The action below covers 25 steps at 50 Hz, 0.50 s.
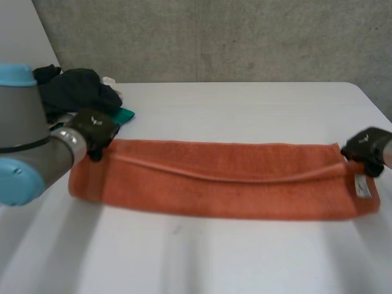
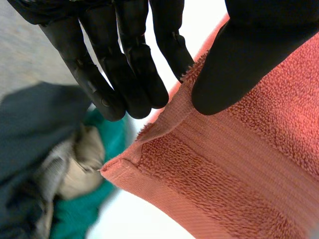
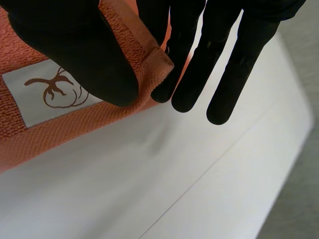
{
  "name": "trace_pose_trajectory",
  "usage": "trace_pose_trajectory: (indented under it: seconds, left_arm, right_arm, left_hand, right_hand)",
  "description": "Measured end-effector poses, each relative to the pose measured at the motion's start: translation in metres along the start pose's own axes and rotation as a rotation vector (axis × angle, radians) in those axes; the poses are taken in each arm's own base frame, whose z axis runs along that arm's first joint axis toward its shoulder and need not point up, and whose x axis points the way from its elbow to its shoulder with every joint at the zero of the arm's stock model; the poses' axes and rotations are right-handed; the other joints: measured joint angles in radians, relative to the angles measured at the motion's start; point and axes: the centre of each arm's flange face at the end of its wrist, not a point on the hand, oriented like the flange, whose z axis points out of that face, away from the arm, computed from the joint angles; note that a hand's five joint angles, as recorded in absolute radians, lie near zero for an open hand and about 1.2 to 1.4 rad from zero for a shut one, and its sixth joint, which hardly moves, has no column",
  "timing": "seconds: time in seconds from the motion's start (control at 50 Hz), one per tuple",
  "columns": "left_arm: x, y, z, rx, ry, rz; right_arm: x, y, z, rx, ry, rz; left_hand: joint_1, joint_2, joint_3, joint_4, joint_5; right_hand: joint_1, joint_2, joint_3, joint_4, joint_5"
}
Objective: Fold the laundry.
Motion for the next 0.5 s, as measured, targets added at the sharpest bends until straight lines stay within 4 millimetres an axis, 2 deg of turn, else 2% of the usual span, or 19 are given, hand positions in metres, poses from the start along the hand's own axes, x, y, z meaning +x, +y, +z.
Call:
trace_pose_trajectory:
  seconds: [0.12, 0.32, 0.34, 0.36, 0.38, 0.4, 0.42, 0.44, 0.5]
  left_arm:
    - [-0.005, -0.015, 0.032, 0.033, -0.092, -0.036]
    - [0.005, -0.016, 0.069, 0.001, -0.142, -0.030]
    - [0.006, -0.017, 0.072, 0.002, -0.144, -0.028]
    - [0.007, -0.017, 0.075, 0.004, -0.146, -0.026]
    - [0.008, -0.018, 0.076, 0.006, -0.147, -0.025]
    - [0.009, -0.018, 0.078, 0.008, -0.148, -0.024]
    - [0.010, -0.020, 0.079, 0.014, -0.149, -0.022]
    - [0.012, -0.022, 0.081, 0.020, -0.152, -0.022]
    - [0.010, -0.031, 0.077, 0.037, -0.174, -0.037]
  right_arm:
    - [0.009, -0.012, 0.034, 0.131, 0.132, 0.042]
    - [0.017, -0.025, 0.079, 0.240, 0.274, 0.058]
    - [0.017, -0.026, 0.083, 0.241, 0.280, 0.058]
    - [0.016, -0.026, 0.087, 0.240, 0.284, 0.058]
    - [0.015, -0.026, 0.090, 0.239, 0.285, 0.059]
    - [0.015, -0.027, 0.090, 0.239, 0.286, 0.059]
    - [0.012, -0.027, 0.096, 0.234, 0.287, 0.062]
    - [0.009, -0.027, 0.099, 0.226, 0.289, 0.066]
    - [0.007, -0.027, 0.099, 0.189, 0.283, 0.104]
  left_hand:
    - [0.000, 0.000, 0.000, 0.000, 0.000]
    - [0.000, 0.000, 0.000, 0.000, 0.000]
    - [-0.035, -0.039, -0.038, -0.023, -0.023]
    - [-0.277, -0.238, -0.237, -0.238, -0.236]
    - [-0.277, -0.238, -0.237, -0.238, -0.236]
    - [-0.603, -0.518, -0.513, -0.520, -0.515]
    - [-0.804, -0.727, -0.721, -0.714, -0.705]
    - [-0.928, -0.885, -0.877, -0.894, -0.867]
    - [-0.953, -0.990, -0.984, -0.995, -0.949]
  right_hand:
    - [0.000, 0.000, 0.000, 0.000, 0.000]
    - [0.000, 0.000, 0.000, 0.000, 0.001]
    - [-0.101, -0.104, -0.103, -0.102, -0.103]
    - [-0.279, -0.290, -0.283, -0.261, -0.264]
    - [-0.381, -0.394, -0.382, -0.379, -0.387]
    - [-0.441, -0.455, -0.422, -0.420, -0.428]
    - [-0.693, -0.714, -0.676, -0.676, -0.696]
    - [-0.836, -0.867, -0.860, -0.867, -0.883]
    - [-0.914, -0.968, -0.976, -0.986, -0.980]
